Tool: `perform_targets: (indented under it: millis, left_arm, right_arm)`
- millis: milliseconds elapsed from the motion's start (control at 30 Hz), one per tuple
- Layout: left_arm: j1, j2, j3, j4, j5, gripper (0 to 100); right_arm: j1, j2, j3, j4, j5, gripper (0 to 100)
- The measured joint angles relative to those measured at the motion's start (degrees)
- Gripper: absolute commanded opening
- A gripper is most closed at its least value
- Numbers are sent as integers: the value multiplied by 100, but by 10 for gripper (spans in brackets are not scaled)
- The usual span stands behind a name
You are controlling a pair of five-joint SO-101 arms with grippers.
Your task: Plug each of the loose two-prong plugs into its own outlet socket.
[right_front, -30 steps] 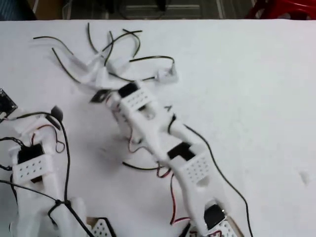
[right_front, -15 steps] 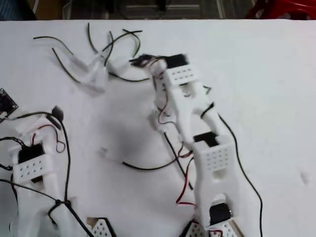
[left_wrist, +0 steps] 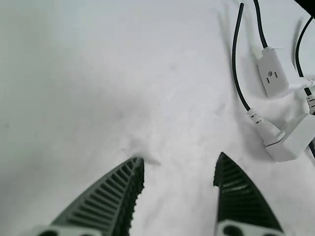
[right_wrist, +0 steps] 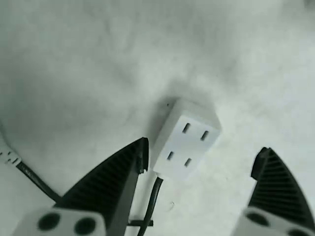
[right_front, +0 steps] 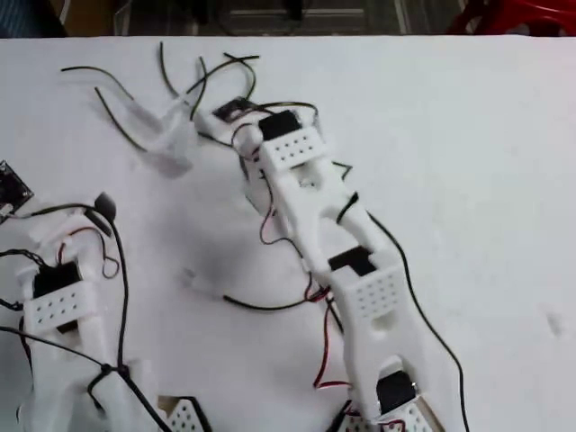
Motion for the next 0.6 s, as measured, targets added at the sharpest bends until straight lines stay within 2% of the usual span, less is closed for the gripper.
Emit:
perform_targets:
  millis: [167, 367, 600]
  left_arm:
    - [0, 0, 0, 0, 0, 237]
    - [0, 0, 0, 0, 0, 237]
    - [0, 0, 0, 0, 0, 237]
  right_arm:
    - [158, 738, -9, -211, -334, 327]
    - [211, 1090, -492, -62, -879, 126]
    - [527, 1275, -1547, 308, -1714, 145]
